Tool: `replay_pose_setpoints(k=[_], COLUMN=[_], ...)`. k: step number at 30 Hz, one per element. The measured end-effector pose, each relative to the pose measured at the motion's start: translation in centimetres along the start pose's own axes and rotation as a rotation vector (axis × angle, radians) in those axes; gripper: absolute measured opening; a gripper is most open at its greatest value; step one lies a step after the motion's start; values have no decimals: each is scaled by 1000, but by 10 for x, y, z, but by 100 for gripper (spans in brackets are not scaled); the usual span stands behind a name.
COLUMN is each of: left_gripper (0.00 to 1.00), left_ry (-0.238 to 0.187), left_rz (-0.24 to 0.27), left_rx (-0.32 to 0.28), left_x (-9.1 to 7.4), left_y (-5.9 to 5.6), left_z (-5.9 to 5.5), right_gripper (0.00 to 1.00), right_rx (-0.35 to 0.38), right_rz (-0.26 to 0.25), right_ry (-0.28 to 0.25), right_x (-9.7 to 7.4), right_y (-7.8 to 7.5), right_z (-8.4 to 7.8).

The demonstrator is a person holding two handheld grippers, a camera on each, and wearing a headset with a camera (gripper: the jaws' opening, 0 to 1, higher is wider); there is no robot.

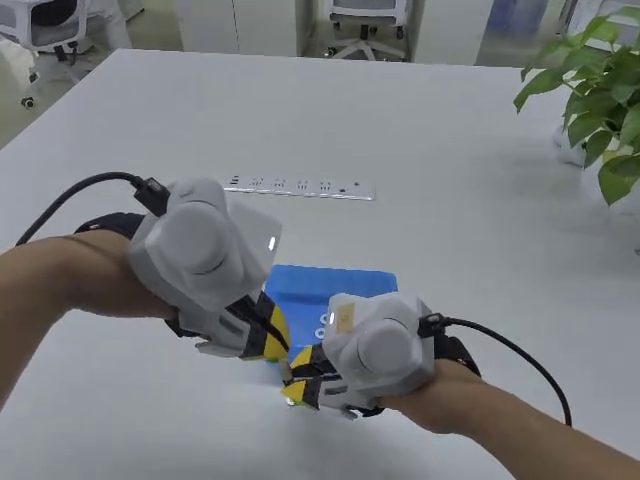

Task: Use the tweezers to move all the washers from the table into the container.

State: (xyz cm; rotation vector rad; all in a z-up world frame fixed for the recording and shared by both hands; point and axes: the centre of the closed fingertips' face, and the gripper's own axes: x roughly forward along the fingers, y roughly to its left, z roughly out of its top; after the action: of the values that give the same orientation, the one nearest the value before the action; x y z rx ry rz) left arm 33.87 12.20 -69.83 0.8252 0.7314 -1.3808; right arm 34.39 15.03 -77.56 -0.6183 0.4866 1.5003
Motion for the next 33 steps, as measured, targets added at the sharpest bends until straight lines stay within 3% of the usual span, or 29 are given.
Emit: replay_pose_setpoints(k=[23, 33], left_gripper=[5, 5], left_ry=[12, -9], left_rz=[-30, -31], left_rx=[-14, -27], left_x=[14, 16], left_y=[-4, -3], left_z=[-8, -5], right_gripper=[12, 11], right_rx=[28, 43], right_rz=[30, 34], right_ry=[18, 19], right_x=[11, 12], right_y=[8, 9], right_z=[-12, -14])
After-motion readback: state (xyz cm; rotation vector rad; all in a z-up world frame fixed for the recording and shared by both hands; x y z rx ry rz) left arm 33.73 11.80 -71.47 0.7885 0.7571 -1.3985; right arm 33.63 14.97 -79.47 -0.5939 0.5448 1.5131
